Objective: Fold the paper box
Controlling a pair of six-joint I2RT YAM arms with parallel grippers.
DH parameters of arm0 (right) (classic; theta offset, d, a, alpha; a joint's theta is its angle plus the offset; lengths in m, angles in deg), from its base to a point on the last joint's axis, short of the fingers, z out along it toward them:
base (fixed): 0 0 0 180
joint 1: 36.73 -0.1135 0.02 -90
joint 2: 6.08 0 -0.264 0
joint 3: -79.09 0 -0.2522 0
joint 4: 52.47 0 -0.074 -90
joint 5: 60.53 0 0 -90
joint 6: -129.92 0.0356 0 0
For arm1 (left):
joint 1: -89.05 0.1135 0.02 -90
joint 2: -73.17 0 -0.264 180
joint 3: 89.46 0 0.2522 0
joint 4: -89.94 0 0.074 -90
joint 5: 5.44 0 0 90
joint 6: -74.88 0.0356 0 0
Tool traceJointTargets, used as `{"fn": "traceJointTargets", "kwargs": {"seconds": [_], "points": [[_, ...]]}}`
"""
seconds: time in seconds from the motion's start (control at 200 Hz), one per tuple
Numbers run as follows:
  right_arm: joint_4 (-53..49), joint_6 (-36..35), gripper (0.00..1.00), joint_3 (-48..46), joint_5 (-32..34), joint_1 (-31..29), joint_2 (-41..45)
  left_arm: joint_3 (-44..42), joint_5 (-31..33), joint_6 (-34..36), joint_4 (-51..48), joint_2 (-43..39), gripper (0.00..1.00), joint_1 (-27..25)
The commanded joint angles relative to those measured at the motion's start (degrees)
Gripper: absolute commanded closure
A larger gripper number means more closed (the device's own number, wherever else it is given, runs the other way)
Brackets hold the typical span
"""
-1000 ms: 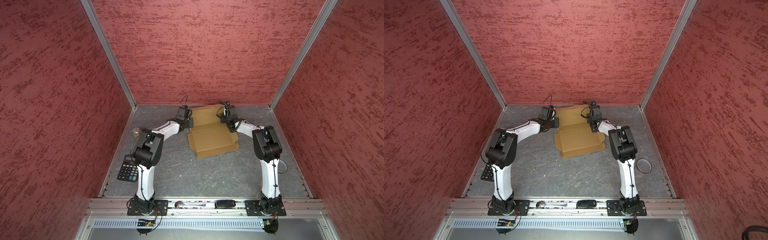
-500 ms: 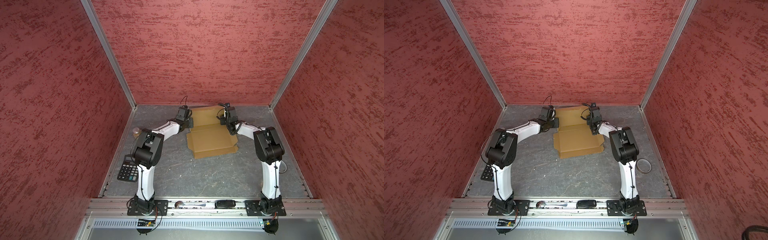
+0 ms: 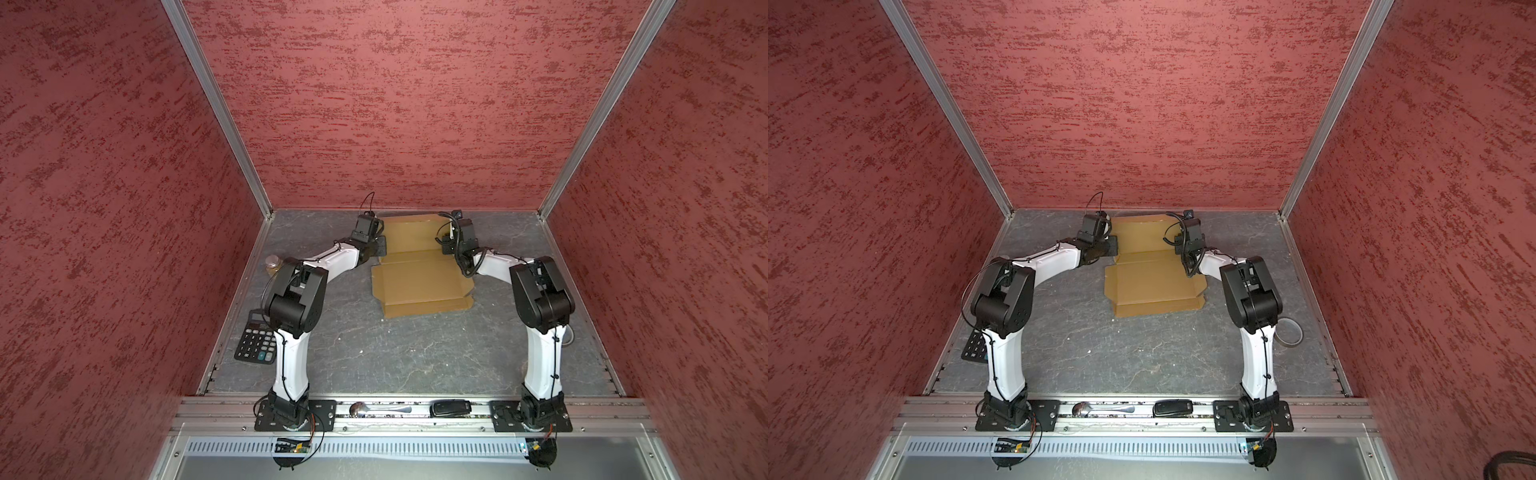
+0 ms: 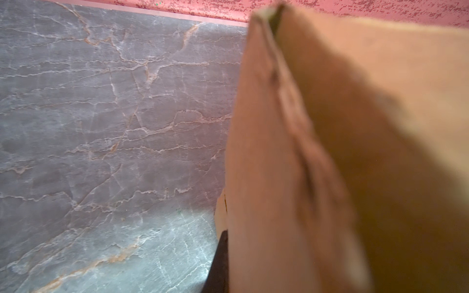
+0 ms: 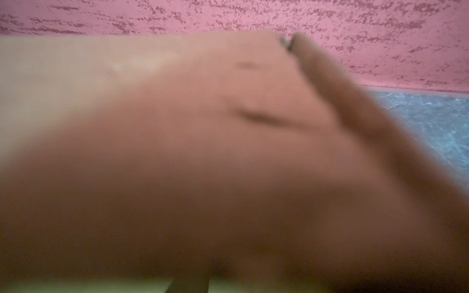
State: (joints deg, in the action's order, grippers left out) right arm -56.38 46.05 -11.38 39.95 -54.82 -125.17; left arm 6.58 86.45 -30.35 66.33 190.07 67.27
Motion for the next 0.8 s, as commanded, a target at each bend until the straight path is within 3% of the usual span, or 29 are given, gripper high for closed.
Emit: {"fn": "traceJointTargets", "kwargs": {"seconds": [0.0, 0.381, 0.656, 0.797], "points": [[3.42, 1.47, 0.64, -2.17, -2.19, -0.38, 2.67, -2.48, -0.66, -0.95, -5.41, 0.80, 0.94, 0.21], [7.87, 0.60, 0.61, -4.51, -2.94, -0.14, 4.19, -2.61, -0.84, -0.53, -5.33, 0.62, 0.94, 0.49], [8.33, -0.15, 0.67, -3.89, -1.37, -0.13, 4.76, -2.56, -1.09, -0.07, -5.14, 0.34, 0.93, 0.51], [8.65, -0.24, 0.75, -3.91, -0.97, -0.11, 4.68, -2.54, -1.16, 0.06, -5.13, 0.39, 0.93, 0.51]]}}
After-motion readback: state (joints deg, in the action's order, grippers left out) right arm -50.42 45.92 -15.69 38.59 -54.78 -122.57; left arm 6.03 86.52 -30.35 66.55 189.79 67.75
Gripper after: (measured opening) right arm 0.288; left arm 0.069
